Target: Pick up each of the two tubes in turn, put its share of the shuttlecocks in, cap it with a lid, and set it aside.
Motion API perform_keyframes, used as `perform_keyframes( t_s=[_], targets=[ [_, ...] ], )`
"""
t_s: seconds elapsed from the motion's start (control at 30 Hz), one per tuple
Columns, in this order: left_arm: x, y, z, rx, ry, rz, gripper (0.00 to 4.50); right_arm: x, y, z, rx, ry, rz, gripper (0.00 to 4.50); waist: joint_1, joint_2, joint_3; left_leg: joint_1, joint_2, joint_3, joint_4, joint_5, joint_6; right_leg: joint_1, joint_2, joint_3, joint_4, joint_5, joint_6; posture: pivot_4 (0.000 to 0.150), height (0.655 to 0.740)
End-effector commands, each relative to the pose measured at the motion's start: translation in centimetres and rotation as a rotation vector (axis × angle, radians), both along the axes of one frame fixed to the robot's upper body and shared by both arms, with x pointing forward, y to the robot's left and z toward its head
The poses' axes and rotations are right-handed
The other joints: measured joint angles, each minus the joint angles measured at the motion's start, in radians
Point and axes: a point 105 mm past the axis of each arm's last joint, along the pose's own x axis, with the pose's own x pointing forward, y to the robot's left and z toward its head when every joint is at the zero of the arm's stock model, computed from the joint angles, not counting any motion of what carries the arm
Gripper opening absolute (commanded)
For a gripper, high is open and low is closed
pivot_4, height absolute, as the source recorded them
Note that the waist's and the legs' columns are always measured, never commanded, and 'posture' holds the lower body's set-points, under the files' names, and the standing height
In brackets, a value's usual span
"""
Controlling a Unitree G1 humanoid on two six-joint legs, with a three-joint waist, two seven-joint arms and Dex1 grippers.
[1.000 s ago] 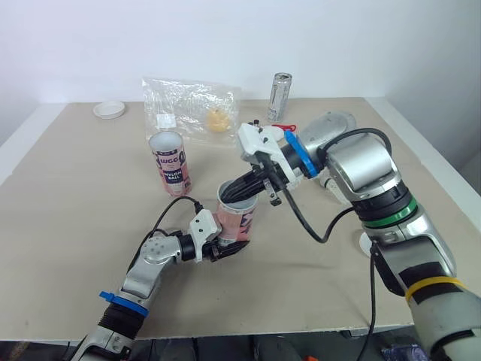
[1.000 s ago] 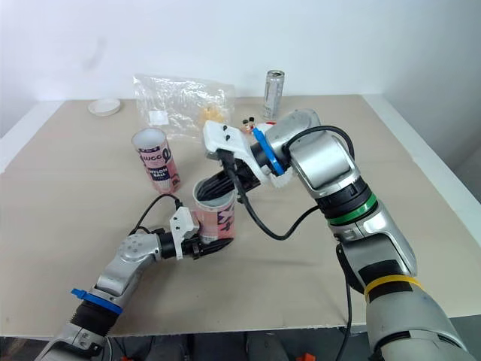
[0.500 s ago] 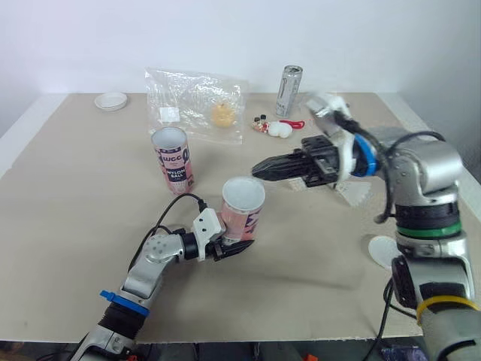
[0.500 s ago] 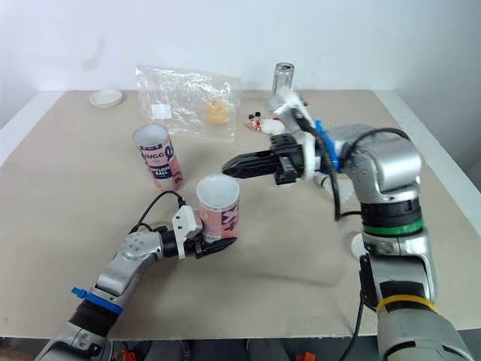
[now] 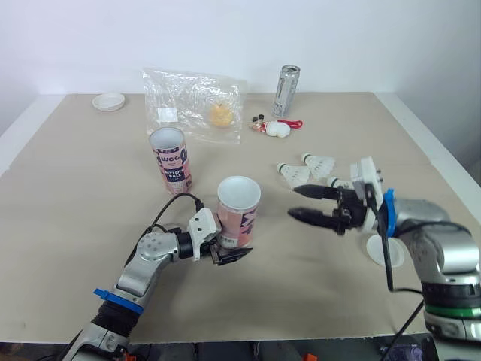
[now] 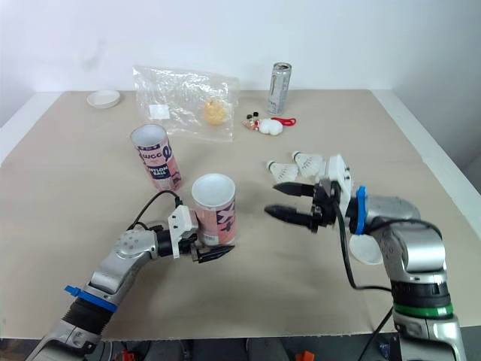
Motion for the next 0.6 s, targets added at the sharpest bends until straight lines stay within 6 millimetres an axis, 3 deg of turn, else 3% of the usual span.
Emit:
perform_keyframes(
  t_s=[0.03, 0.2, 0.6],
  targets=[
    [-0.3, 0.5, 0.1, 0.025, -0.020, -0.019, 4.50, -0.7, 0.4, -0.4, -0.014, -0.059, 0.030, 4.40, 0.000, 0.000, 0.001, 0.000, 0.000, 0.000, 0.000, 0.000, 0.000, 0.000, 0.000, 0.000, 0.000, 0.000, 0.000, 0.150, 0.7400],
    [-0.3, 1.3, 0.7, 0.045, -0.058, -0.033, 4.50, -1.1, 1.8, -2.3, -0.022, -0.039, 0.071, 4.40, 0.000, 0.001, 0.002, 0.000, 0.000, -0.001, 0.000, 0.000, 0.000, 0.000, 0.000, 0.000, 0.000, 0.000, 0.000, 0.150, 0.7400],
    [-1.0, 4.0, 2.3, 0.053, -0.100, -0.016, 4.50, -0.3, 5.5, -4.2, -0.032, -0.078, 0.193, 4.40, 0.002, 0.000, 0.008, -0.001, 0.000, -0.001, 0.000, 0.000, 0.000, 0.000, 0.000, -0.001, 0.000, 0.000, 0.000, 0.150, 0.7400]
  ],
)
